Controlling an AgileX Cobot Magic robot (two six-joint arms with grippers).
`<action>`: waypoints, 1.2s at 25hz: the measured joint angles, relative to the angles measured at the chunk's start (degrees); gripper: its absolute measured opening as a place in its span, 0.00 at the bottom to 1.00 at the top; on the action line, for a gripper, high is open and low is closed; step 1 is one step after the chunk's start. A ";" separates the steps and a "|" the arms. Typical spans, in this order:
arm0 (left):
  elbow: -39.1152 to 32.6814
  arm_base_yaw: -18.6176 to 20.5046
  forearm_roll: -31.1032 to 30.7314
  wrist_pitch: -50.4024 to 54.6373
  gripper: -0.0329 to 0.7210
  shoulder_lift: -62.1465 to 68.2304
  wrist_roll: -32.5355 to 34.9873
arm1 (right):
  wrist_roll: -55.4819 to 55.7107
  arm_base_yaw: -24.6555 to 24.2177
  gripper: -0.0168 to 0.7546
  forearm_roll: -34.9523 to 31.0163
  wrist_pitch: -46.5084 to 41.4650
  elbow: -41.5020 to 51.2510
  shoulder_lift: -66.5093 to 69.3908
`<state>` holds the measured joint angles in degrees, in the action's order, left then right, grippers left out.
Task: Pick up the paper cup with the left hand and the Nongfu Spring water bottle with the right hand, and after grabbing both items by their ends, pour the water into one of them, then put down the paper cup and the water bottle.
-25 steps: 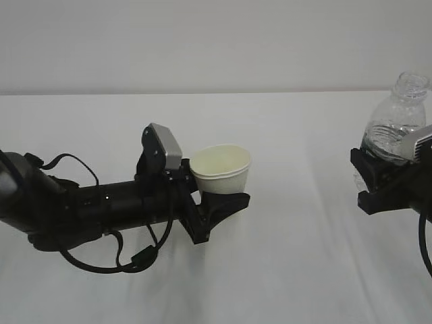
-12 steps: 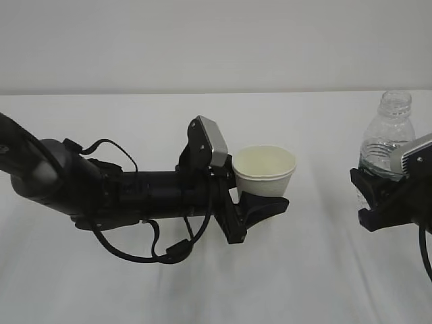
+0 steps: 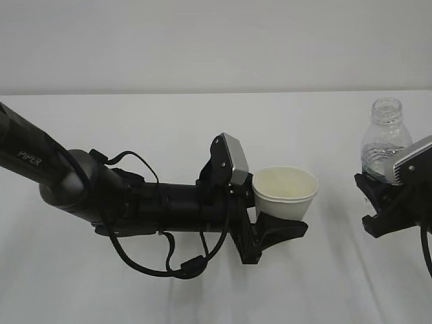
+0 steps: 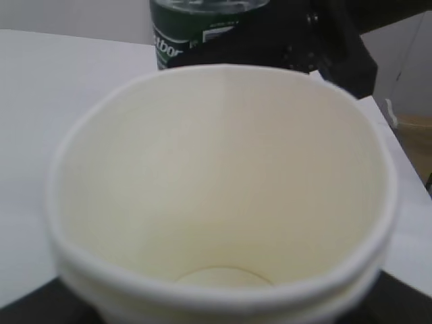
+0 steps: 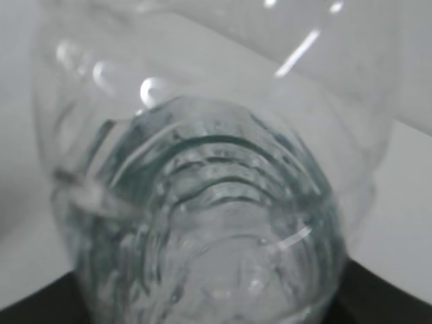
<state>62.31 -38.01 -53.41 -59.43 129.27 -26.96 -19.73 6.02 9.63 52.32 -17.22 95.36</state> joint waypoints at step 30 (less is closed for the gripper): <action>0.04 0.00 -2.79 -0.96 0.65 0.03 -2.91 | -5.28 0.00 0.54 -3.61 -11.35 0.27 -10.87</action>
<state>62.36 -38.01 -56.20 -60.39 129.30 -29.86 -25.01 6.02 6.03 40.97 -16.95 84.50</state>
